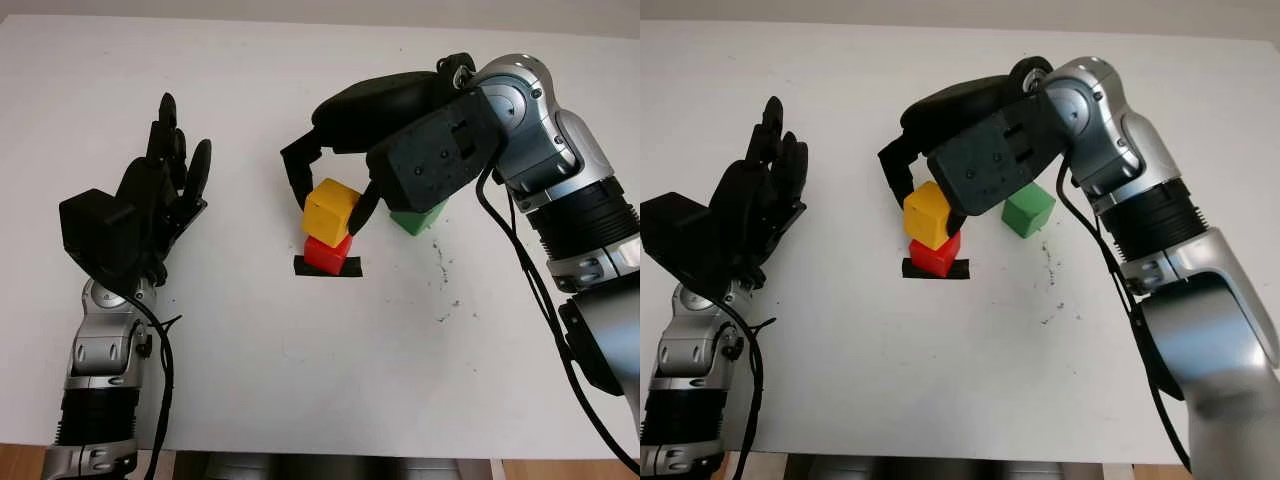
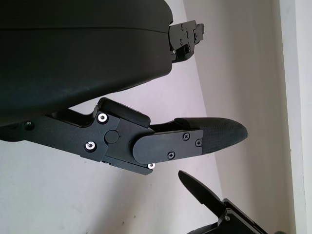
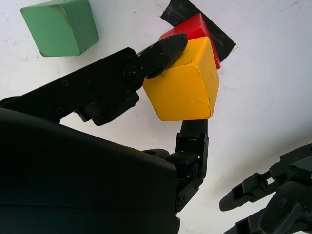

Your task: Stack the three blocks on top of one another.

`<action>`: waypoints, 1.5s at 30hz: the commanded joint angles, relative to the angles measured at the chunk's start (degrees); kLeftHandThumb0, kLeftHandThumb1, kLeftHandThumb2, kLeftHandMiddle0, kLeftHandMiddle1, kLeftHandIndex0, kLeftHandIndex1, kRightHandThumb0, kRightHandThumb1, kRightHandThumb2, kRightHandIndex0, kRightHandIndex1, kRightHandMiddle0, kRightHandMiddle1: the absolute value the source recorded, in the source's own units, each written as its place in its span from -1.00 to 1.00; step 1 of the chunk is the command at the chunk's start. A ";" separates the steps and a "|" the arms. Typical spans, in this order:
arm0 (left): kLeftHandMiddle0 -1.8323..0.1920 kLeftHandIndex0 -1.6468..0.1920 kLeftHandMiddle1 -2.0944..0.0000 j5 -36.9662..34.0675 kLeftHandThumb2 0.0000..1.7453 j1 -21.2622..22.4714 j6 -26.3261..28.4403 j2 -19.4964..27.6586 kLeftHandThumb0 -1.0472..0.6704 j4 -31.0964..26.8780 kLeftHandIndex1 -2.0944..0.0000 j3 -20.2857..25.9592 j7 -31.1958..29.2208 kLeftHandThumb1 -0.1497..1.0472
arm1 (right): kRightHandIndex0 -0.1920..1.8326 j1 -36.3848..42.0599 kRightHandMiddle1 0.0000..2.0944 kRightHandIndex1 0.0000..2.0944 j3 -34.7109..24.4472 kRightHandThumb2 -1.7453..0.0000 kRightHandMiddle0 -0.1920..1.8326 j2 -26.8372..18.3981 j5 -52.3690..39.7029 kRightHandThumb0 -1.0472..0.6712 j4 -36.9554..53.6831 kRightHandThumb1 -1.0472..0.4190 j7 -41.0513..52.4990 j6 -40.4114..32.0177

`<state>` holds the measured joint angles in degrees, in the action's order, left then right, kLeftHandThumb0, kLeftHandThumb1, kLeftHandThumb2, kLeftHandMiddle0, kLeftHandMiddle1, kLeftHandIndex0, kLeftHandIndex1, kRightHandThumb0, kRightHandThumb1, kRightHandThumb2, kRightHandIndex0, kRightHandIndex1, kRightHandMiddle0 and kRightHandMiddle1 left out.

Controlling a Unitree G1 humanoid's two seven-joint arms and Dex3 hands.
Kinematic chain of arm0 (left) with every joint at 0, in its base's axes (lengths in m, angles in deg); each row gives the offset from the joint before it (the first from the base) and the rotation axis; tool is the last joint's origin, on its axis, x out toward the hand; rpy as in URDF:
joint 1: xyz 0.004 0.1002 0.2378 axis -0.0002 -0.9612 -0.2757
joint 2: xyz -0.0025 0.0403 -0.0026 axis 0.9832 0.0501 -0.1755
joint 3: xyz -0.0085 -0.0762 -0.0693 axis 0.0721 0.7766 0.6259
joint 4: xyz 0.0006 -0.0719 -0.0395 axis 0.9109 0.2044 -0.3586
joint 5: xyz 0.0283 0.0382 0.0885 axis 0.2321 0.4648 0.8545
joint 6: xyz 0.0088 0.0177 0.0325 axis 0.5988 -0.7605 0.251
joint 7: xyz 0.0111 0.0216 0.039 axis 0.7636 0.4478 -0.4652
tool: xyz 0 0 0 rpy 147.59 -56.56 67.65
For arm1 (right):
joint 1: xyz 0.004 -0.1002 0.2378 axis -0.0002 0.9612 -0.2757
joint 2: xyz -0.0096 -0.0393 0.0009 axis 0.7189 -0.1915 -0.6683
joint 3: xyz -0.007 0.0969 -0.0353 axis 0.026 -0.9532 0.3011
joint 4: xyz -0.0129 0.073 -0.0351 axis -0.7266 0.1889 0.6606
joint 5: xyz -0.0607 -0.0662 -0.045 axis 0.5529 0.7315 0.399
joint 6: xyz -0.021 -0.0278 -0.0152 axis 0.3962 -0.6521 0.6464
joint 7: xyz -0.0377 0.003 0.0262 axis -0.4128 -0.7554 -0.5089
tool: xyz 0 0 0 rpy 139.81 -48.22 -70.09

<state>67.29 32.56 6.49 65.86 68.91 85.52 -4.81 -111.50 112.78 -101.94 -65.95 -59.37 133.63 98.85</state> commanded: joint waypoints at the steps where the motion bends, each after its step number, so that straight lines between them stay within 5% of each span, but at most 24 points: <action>1: 0.99 0.98 0.95 0.25 -0.38 -0.98 -0.25 -0.24 -0.67 -1.28 0.96 -0.24 0.34 1.00 | -0.52 0.30 0.48 -0.96 0.19 0.94 -0.40 -0.17 0.07 -0.25 0.81 -0.83 0.26 0.72; 26: 0.99 0.98 0.95 0.44 -0.37 -1.85 -0.25 -0.42 -0.66 -1.94 0.95 -0.46 0.65 1.00 | -0.53 1.03 0.45 -0.95 0.45 0.94 -0.42 -0.18 0.03 -0.26 -1.47 -0.84 -0.38 5.39; 37: 0.99 0.98 0.95 0.68 -0.38 -1.96 -0.42 -0.29 -0.63 -1.82 0.95 -0.43 0.55 1.00 | -0.54 2.28 0.38 -0.95 0.05 0.94 -0.40 0.04 -2.35 -0.26 -0.17 -0.84 1.11 1.67; 40: 0.99 0.98 0.95 0.63 -0.39 -1.88 -0.63 -0.27 -0.64 -1.52 0.95 -0.40 0.42 1.00 | -0.64 2.29 0.16 -0.98 0.31 0.94 -0.57 -0.12 -2.20 -0.31 0.35 -0.81 1.84 0.15; 45: 0.99 0.98 0.95 0.74 -0.38 -2.09 -0.60 -0.13 -0.63 -1.62 0.95 -0.42 0.36 1.00 | -0.90 2.02 -0.68 -0.98 0.86 0.94 -0.76 -0.72 -0.62 -0.53 2.00 -0.73 3.03 -0.92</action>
<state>67.83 31.35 6.35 65.36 67.61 85.15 -4.24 -109.91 113.62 -102.01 -66.75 -58.76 136.35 98.24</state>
